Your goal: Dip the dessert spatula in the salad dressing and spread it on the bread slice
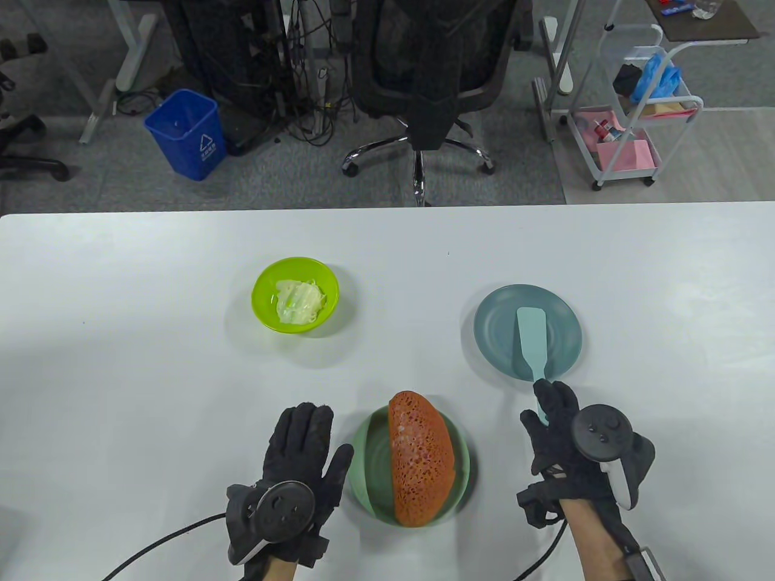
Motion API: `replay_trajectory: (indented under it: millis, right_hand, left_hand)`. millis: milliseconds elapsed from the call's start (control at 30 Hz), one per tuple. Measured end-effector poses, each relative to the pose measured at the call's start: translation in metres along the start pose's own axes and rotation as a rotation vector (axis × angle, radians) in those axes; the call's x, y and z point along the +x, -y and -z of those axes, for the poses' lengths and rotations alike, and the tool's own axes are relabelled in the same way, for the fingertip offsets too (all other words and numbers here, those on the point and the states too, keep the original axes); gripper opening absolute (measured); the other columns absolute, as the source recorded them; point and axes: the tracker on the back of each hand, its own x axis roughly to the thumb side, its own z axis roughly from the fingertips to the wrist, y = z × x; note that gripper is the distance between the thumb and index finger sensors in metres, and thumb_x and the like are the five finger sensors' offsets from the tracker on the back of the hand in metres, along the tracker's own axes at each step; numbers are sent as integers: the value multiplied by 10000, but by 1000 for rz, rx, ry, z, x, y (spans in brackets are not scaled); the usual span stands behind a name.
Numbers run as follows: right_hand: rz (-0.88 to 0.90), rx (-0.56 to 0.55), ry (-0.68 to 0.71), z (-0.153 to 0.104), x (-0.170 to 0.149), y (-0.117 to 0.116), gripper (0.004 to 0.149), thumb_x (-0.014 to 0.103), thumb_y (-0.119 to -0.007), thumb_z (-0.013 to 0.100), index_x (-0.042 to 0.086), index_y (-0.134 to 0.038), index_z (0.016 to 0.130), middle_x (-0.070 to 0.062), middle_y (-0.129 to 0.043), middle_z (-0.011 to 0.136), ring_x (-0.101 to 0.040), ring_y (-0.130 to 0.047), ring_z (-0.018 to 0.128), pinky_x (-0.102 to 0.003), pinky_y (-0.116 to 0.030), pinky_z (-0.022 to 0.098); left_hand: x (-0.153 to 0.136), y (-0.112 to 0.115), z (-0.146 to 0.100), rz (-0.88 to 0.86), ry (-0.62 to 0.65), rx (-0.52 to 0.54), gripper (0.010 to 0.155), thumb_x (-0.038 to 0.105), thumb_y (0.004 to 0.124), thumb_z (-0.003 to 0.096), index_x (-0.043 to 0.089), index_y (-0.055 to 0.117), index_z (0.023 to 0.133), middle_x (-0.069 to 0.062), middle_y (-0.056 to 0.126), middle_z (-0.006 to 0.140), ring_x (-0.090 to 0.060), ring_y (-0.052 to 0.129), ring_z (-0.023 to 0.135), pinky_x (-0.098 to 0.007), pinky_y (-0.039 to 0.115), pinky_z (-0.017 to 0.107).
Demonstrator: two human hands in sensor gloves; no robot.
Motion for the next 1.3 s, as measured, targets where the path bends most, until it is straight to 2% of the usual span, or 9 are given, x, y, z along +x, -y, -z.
replay_trajectory:
  millis: [167, 333, 433, 567, 733, 900, 1000, 1133, 1300]
  right_hand:
    - [-165, 1, -28, -4, 5, -13, 607, 291, -926, 581, 297, -594, 1089, -103, -500, 1159, -468, -545, 1071, -471, -628, 760]
    - [-188, -2, -34, -3, 7, -16, 620, 300, -929, 570, 296, -588, 1088, -105, -499, 1158, -469, -529, 1073, -478, -620, 759]
    - [-167, 24, -19, -3, 8, -12, 684, 463, -903, 545, 273, -557, 1103, -123, -453, 1165, -491, -404, 1094, -516, -536, 790]
    - [-142, -17, 21, -7, 15, -6, 701, 546, -818, 548, 244, -527, 1111, -128, -383, 1176, -495, -302, 1098, -533, -475, 808]
    - [-144, -56, 150, -18, 35, -4, 767, 611, -787, 529, 215, -499, 1119, -119, -345, 1182, -436, -221, 1110, -536, -391, 815]
    - [-263, -67, 338, -39, 65, -14, 823, 676, -768, 511, 211, -483, 1126, -111, -340, 1188, -410, -213, 1109, -530, -375, 805]
    - [-268, -99, 468, -53, 84, -23, 797, 680, -738, 521, 208, -508, 1119, -116, -381, 1181, -411, -261, 1103, -527, -416, 790]
    - [-200, -94, 549, -64, 101, -36, 742, 652, -703, 547, 211, -522, 1115, -113, -403, 1179, -409, -288, 1102, -520, -435, 787]
    - [-92, -83, 544, -74, 108, -51, 683, 609, -659, 573, 204, -538, 1109, -118, -420, 1171, -408, -303, 1094, -516, -448, 776]
  left_hand:
    - [0, 0, 0, 4, -5, -12, 697, 535, 602, 651, 69, 564, 1169, -280, 543, 1171, -577, 617, 1034, -674, 576, 710]
    - [0, 0, 1, 5, -5, -10, 696, 535, 602, 651, 71, 565, 1169, -283, 544, 1170, -578, 617, 1034, -677, 577, 707]
    - [0, 0, 1, 4, -6, -12, 697, 535, 603, 651, 70, 565, 1169, -282, 545, 1171, -583, 618, 1031, -681, 575, 707]
    - [1, 1, 1, 10, -9, -19, 699, 534, 603, 652, 68, 560, 1171, -280, 554, 1168, -587, 618, 1030, -691, 571, 704]
    - [1, 1, 1, 16, -12, -28, 703, 535, 598, 653, 72, 542, 1179, -278, 537, 1177, -581, 588, 1050, -705, 545, 707]
    - [0, 2, 2, 7, -6, -26, 677, 518, 562, 655, 82, 558, 1172, -245, 540, 1185, -545, 574, 1071, -694, 531, 714]
    - [1, 3, 3, 4, -4, -34, 677, 508, 520, 656, 80, 534, 1180, -253, 506, 1193, -551, 537, 1080, -699, 505, 718]
    - [2, 5, 3, -4, -1, -59, 688, 497, 470, 656, 65, 476, 1191, -266, 447, 1203, -560, 476, 1092, -702, 463, 724]
    - [4, 4, 2, -10, 17, -56, 706, 504, 423, 651, 64, 388, 1202, -272, 354, 1211, -567, 377, 1098, -701, 404, 727]
